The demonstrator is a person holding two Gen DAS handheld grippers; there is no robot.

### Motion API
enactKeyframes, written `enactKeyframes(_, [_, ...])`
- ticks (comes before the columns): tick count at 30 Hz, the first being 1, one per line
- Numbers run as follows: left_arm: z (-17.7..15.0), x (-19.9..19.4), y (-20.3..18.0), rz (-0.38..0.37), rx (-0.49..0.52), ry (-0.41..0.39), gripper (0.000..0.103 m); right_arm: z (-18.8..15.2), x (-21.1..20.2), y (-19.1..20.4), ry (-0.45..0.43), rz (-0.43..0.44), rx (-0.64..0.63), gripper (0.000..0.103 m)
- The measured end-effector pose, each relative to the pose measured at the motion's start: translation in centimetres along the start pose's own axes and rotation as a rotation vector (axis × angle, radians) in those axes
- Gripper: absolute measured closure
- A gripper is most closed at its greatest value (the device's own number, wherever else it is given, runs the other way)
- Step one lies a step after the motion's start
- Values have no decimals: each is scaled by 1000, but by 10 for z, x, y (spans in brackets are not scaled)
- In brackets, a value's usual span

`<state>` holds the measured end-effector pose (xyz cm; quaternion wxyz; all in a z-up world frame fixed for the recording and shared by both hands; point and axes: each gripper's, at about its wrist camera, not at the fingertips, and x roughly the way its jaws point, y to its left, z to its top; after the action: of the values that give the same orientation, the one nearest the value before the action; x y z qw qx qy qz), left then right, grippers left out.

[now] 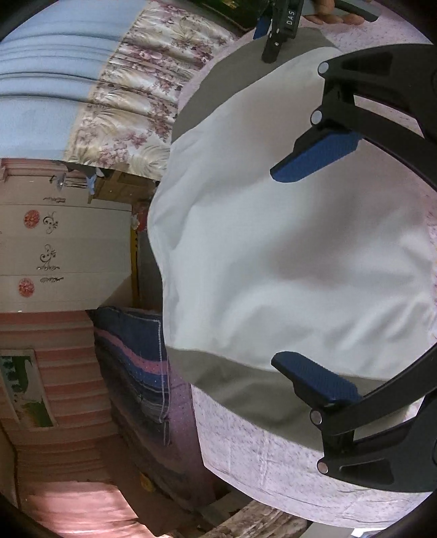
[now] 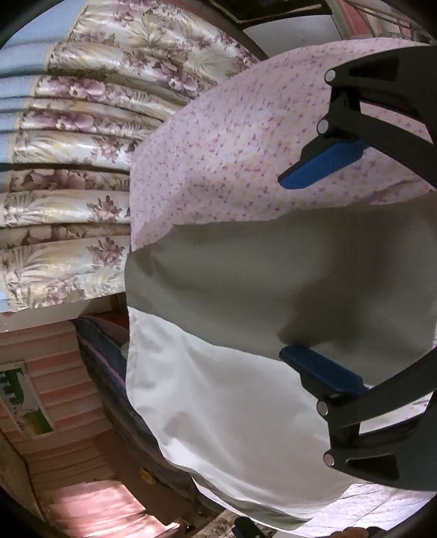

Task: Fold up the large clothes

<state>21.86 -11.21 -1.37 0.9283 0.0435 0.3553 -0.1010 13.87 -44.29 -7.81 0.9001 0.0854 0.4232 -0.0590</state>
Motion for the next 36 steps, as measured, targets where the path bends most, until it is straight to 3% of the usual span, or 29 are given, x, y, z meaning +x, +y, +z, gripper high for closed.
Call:
enactKeyframes(13, [-4,56,-14,12,-29,75,3,20,40,4,81,2,-43,4])
enactKeyframes(21, [-6,70,-22,13,-23,88,3,22,65,18,171,78,-38,5])
enactKeyframes(23, [-7,74,-24,20,-18,98,3,22,66,22,163,84,-45,13])
enactKeyframes(25, [-10,78,-25,25,-12,105,3,23,62,30,145,86,-64,33])
enactKeyframes(29, [-14,86,-26,35,-2,115,3,25,55,41,132,70,-113,50])
enactKeyframes(33, [-19,91,-26,36,3,114,3,29,44,35,112,125,-92,76])
enactKeyframes(36, [-19,93,-25,35,-2,123,3,32,31,37,86,154,-79,83])
